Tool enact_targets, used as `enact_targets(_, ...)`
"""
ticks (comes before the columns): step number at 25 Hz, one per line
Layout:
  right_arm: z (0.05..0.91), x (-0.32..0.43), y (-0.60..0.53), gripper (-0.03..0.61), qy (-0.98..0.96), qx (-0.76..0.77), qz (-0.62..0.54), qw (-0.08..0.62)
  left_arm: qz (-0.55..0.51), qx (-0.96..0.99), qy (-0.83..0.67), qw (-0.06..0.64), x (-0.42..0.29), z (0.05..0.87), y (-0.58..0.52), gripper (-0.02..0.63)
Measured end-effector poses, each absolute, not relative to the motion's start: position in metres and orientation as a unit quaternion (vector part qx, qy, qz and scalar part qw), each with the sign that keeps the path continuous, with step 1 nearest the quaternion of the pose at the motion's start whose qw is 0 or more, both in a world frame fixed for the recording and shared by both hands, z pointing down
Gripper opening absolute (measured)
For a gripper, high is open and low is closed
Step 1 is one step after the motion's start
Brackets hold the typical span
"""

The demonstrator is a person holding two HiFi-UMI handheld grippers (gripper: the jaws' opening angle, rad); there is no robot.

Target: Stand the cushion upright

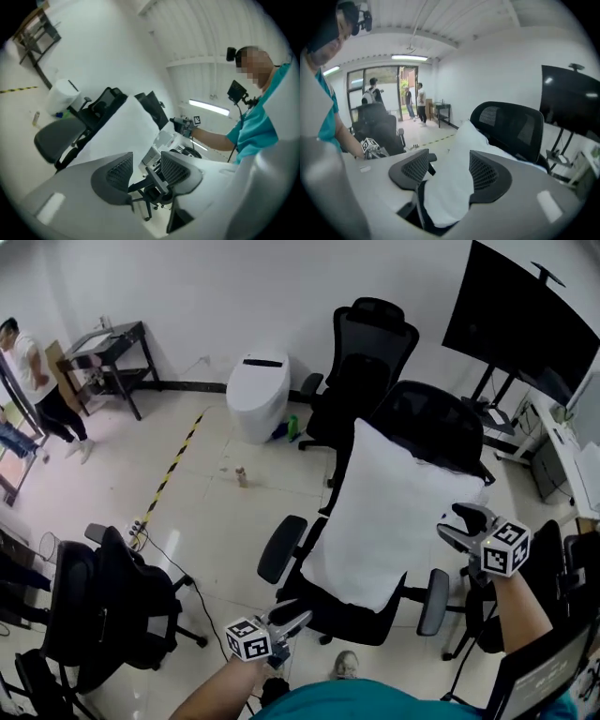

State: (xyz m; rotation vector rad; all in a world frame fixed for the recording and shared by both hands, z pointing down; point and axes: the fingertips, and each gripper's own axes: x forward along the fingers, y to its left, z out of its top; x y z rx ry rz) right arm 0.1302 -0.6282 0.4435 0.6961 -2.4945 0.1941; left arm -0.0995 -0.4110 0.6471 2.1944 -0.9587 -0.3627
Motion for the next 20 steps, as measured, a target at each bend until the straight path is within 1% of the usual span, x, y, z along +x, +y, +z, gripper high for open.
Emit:
enact_targets(2, 0.439, 0.135, -0.589, 0.233, -0.931, 0.277, 0.112, 0.209, -0.118, 0.882, -0.335, 0.31, -0.11, 0.6, -0.403, 0.182)
enact_targets(5, 0.443, 0.143, -0.523, 0.145, -0.93, 0.304, 0.143, 0.145, -0.085, 0.916, -0.3, 0.253, -0.123, 0.544, -0.386, 0.125)
enact_targets(8, 0.442, 0.152, -0.463, 0.026, -0.925, 0.333, 0.161, 0.085, -0.077, 0.929, -0.285, 0.223, -0.134, 0.505, -0.37, 0.044)
enact_targets(9, 0.441, 0.154, -0.443, 0.003, -0.923, 0.339, 0.167, 0.068, -0.076, 0.931, -0.282, 0.22, -0.136, 0.496, -0.363, 0.026)
enact_targets(10, 0.441, 0.155, -0.423, 0.003, -0.922, 0.343, 0.172, 0.056, -0.073, 0.932, -0.281, 0.219, -0.137, 0.49, -0.355, 0.011)
enact_targets(14, 0.442, 0.161, -0.349, 0.002, -0.921, 0.347, 0.172, 0.046, -0.057, 0.928, -0.297, 0.217, -0.132, 0.474, -0.319, 0.011)
enact_targets(18, 0.452, 0.183, -0.279, 0.002, -0.924, 0.336, 0.179, 0.032, -0.061, 0.923, -0.314, 0.215, -0.1, 0.467, -0.256, 0.011)
enact_targets(20, 0.464, 0.191, -0.245, 0.002, -0.93, 0.32, 0.177, 0.042, -0.066, 0.919, -0.322, 0.216, -0.079, 0.466, -0.22, 0.011)
